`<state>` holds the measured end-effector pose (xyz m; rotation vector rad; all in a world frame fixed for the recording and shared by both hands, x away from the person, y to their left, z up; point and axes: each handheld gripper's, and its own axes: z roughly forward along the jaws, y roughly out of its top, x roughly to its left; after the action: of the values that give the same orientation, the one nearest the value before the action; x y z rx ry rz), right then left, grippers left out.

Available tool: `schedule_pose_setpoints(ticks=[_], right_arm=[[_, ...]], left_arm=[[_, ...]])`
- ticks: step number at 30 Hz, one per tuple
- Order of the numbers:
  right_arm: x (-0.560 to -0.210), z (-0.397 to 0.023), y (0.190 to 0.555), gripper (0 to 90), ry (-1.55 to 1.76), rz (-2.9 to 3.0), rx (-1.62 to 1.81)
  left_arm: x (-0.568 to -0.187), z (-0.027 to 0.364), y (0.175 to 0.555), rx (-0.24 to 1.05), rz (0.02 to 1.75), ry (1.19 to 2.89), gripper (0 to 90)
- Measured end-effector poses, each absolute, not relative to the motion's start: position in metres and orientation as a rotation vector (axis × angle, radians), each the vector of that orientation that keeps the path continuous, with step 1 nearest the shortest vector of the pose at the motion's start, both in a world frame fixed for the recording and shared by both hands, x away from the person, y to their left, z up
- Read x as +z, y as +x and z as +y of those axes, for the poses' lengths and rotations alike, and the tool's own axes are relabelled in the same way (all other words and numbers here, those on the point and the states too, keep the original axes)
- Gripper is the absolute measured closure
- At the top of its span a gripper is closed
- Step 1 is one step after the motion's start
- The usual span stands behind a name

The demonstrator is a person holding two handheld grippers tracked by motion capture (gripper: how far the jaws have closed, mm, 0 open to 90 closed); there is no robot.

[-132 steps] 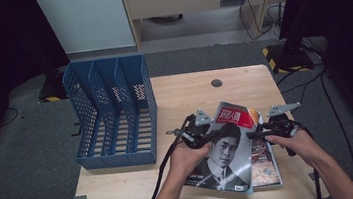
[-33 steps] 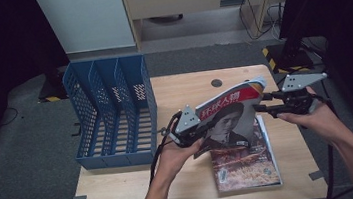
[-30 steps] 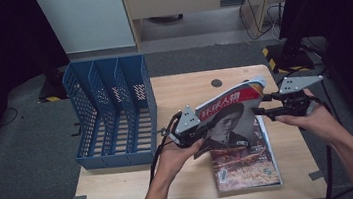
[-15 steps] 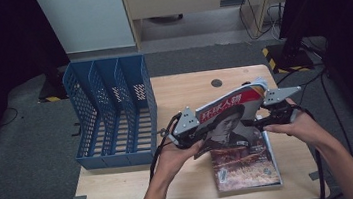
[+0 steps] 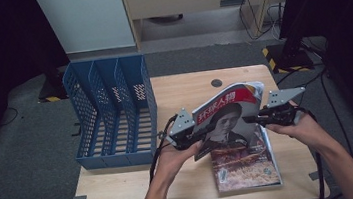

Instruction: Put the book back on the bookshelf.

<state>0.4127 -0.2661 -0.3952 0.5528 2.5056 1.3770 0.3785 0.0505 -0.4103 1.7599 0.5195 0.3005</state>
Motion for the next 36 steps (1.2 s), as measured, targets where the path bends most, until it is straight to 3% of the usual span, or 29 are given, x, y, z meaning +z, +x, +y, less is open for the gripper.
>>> schedule_pose_setpoints(ticks=[6, 13, 15, 17, 21, 26, 36], right_arm=[[-0.396, -0.268, 0.409, 86.0, 0.560, 2.513, 1.404], [-0.398, -0.266, 0.405, 82.1, 0.555, 2.520, 1.415], [-0.399, -0.266, 0.405, 75.5, 0.567, 2.513, 1.420], [-0.401, -0.266, 0.405, 61.7, 0.606, 2.486, 1.417], [-0.409, -0.269, 0.403, 43.4, 0.699, 2.442, 1.394], [-0.432, -0.272, 0.395, 35.1, 0.829, 2.374, 1.284], [-0.475, -0.278, 0.386, 27.4, 1.085, 2.259, 1.275]], left_arm=[[-0.420, 0.051, 0.380, 0.303, 0.552, 1.721, 76.3], [-0.420, 0.048, 0.378, 0.354, 0.558, 1.729, 86.5], [-0.419, 0.048, 0.377, 0.355, 0.555, 1.726, 86.7], [-0.418, 0.050, 0.375, 0.363, 0.560, 1.713, 86.8], [-0.410, 0.055, 0.373, 0.371, 0.559, 1.696, 86.9], [-0.399, 0.060, 0.372, 0.395, 0.556, 1.699, 86.9], [-0.381, 0.071, 0.374, 0.425, 0.552, 1.716, 86.9]])
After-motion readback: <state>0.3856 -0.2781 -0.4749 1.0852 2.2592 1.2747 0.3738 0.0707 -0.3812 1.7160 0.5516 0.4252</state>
